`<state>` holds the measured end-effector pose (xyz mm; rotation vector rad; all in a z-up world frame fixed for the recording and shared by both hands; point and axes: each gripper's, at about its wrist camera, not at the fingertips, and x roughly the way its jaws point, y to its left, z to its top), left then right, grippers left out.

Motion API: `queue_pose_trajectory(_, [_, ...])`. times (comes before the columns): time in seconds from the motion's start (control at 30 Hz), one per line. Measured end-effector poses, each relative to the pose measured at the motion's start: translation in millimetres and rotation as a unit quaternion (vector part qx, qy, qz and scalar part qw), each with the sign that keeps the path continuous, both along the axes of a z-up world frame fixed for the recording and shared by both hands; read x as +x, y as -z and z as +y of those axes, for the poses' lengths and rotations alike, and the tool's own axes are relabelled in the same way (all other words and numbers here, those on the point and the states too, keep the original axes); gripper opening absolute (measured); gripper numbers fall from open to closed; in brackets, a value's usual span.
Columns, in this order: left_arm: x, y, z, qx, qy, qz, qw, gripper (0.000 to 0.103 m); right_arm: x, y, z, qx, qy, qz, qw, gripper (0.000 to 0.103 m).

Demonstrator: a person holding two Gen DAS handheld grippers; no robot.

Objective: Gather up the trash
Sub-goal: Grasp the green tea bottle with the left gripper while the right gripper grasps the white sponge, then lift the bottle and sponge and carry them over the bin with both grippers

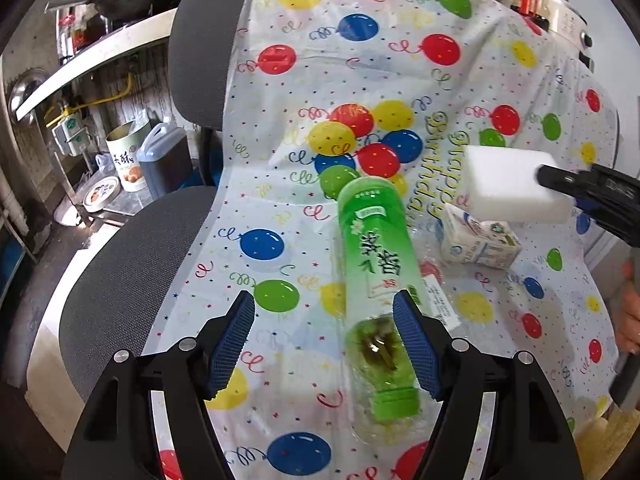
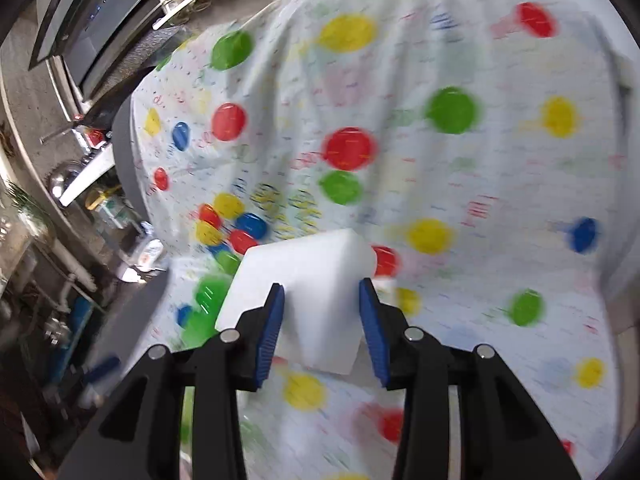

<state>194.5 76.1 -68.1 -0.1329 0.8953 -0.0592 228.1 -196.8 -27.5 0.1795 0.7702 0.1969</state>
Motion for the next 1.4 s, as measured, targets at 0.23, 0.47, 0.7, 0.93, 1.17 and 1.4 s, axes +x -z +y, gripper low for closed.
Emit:
queue_pose_trajectory(0.23, [7.6, 2.7, -31.3, -0.020, 0.029, 0.008, 0.9993, 0.072, -62.9, 41.3, -70.9, -0.007, 0.067, 0.051, 0.996, 0.042])
queue_pose_trajectory(0.47, [43.7, 33.2, -56.5, 0.011, 0.024, 0.060, 0.9979, 0.076, -86.4, 60.3, -95.9, -0.006, 0.079, 0.063, 0.995, 0.064])
queue_pose_trajectory(0.7, [60.8, 43.5, -54.7, 0.014, 0.016, 0.078, 0.9968, 0.073, -105.9, 41.1, -91.2, -0.057, 0.076, 0.018, 0.995, 0.067])
queue_pose_trajectory(0.93, [48.3, 23.7, -41.0, 0.019, -0.008, 0.025, 0.9995, 0.057, -112.1, 37.6, -86.4, -0.061, 0.053, 0.014, 0.997, 0.071])
queue_pose_trajectory(1.17, [-5.0, -24.3, -38.9, 0.003, 0.011, -0.035, 0.9993, 0.058, -123.0, 60.3, -66.0, -0.092, 0.013, 0.026, 0.995, 0.084])
queue_pose_trajectory(1.4, [-44.0, -35.0, -33.7, -0.036, 0.036, -0.036, 0.9980, 0.058, -133.8, 75.8, -57.1, -0.120, -0.002, 0.020, 0.993, 0.087])
